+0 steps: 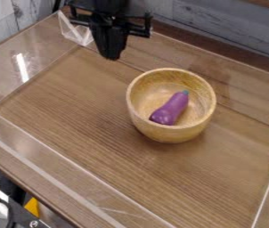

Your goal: Put the purple eggplant in the brown bowl

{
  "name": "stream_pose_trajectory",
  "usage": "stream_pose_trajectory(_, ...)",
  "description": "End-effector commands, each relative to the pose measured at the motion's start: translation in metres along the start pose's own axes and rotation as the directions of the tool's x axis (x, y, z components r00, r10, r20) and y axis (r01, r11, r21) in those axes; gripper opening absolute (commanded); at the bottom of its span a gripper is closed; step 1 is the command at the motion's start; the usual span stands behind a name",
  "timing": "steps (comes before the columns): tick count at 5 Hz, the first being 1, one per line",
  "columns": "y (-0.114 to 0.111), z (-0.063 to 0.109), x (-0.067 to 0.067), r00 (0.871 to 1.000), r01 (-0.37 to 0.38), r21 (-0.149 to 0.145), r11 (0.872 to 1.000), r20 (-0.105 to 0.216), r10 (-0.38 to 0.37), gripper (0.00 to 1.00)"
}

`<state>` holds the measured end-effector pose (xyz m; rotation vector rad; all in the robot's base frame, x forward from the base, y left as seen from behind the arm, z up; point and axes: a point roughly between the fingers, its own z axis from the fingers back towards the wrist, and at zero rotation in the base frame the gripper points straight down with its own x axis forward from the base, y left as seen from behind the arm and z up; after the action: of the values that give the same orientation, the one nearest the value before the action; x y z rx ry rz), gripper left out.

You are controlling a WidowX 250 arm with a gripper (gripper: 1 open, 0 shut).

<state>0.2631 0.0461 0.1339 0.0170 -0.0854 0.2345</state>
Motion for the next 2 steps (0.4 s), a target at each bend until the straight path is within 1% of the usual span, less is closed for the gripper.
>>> stream_pose_trajectory(1, -0.021, 0.004, -0.005, 0.999, 0.027, -0.002, 1.000, 0.030, -0.027, 0.00)
stream_pose_trajectory(2, -0.046, -0.008, -0.007, 0.999, 0.040, 0.002, 0.999, 0.032, -0.040, 0.00)
